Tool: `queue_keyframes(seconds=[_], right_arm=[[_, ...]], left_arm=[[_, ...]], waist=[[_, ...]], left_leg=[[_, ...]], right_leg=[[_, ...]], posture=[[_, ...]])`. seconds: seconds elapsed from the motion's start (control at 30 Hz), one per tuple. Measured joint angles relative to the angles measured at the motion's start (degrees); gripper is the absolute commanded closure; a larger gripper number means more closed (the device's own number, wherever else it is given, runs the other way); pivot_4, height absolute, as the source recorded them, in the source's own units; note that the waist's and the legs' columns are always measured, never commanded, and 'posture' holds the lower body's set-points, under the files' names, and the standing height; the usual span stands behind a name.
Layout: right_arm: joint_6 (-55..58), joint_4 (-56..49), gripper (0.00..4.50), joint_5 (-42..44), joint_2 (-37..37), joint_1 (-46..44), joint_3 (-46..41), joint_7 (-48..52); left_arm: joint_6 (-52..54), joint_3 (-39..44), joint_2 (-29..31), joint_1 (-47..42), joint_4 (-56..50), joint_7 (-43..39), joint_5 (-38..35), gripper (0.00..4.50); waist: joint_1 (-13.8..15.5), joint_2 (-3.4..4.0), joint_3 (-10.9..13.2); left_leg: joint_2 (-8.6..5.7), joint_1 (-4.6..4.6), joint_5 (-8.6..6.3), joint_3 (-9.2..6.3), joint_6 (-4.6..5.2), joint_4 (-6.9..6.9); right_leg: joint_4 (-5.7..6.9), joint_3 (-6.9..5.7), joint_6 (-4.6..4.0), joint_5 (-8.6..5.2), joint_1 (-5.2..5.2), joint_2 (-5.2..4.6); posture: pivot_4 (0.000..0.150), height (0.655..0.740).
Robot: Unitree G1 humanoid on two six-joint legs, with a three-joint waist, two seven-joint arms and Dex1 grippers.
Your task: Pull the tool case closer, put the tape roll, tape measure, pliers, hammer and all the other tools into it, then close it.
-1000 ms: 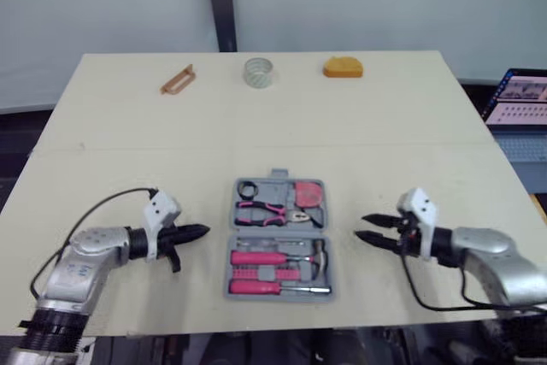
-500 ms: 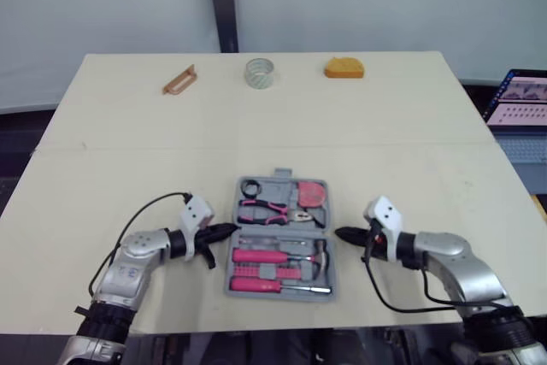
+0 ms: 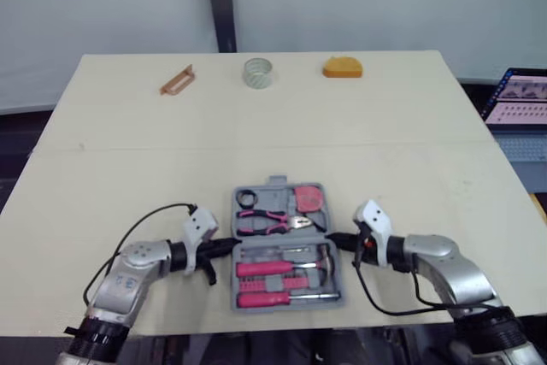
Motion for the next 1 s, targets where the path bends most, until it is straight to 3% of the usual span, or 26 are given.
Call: queue_keyframes(seconds=[1.0], right_arm=[[2.9,-5.6,4.44,2.2,-1.9,4.2,-0.1,0.3]], left_arm=[[1.7,0.5,1.1,4.1,-3.8,0.4,-1.2,4.5]], waist=[[0.1,0.0,0.0]], left_leg=[[0.0,0.0,0.0,0.01,0.0,-0.01]], right_leg=[[-0.02,0.01,0.0,0.0,0.0,0.0]], posture=[[0.15,0.74]])
